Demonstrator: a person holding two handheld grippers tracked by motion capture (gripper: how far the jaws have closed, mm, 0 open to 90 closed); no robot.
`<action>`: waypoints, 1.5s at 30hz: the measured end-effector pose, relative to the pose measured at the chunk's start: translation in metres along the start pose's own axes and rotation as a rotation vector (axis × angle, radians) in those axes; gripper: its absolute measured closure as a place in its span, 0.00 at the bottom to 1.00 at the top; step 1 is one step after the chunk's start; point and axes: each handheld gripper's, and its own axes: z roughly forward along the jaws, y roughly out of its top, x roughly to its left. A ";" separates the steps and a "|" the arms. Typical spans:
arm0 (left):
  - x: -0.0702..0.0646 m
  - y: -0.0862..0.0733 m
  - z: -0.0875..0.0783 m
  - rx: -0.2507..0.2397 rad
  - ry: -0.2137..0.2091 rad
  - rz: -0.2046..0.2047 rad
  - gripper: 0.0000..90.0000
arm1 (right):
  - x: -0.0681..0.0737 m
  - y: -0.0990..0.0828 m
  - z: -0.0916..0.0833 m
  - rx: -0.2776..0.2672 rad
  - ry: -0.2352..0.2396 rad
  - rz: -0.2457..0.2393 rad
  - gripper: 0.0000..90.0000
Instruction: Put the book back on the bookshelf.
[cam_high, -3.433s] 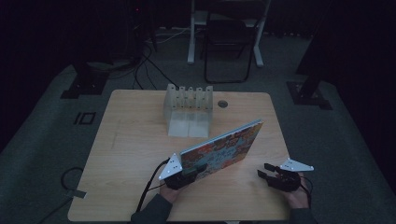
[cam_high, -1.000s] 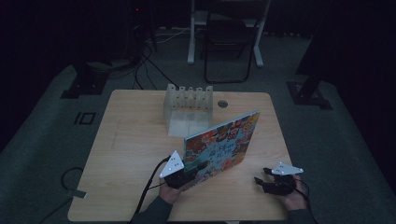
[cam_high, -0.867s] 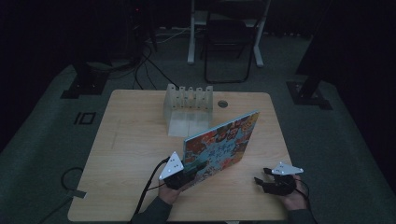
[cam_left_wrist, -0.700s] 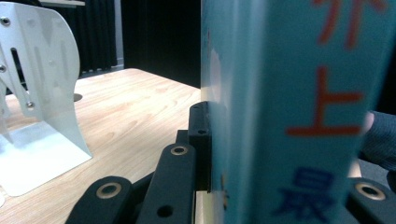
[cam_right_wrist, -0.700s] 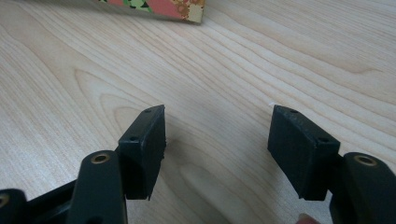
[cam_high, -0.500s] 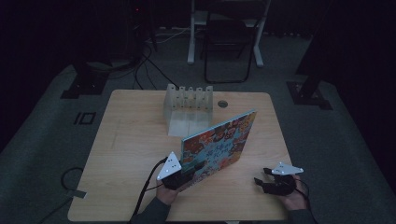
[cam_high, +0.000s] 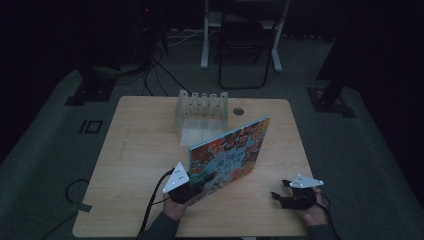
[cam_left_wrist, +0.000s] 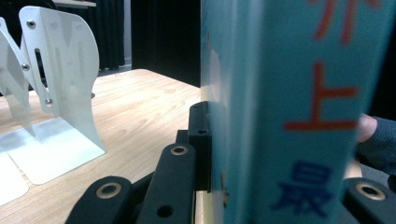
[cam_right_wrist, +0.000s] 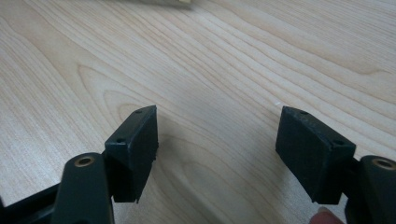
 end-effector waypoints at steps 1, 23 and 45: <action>0.000 0.000 -0.001 -0.002 0.002 -0.001 0.90 | 0.000 0.000 0.000 0.001 0.000 0.000 0.32; 0.005 0.006 -0.020 -0.034 0.024 -0.024 0.90 | 0.001 0.000 0.000 0.002 0.003 -0.003 0.30; 0.009 0.011 -0.036 -0.046 0.060 -0.027 0.90 | 0.001 0.000 0.000 0.006 0.007 -0.005 0.28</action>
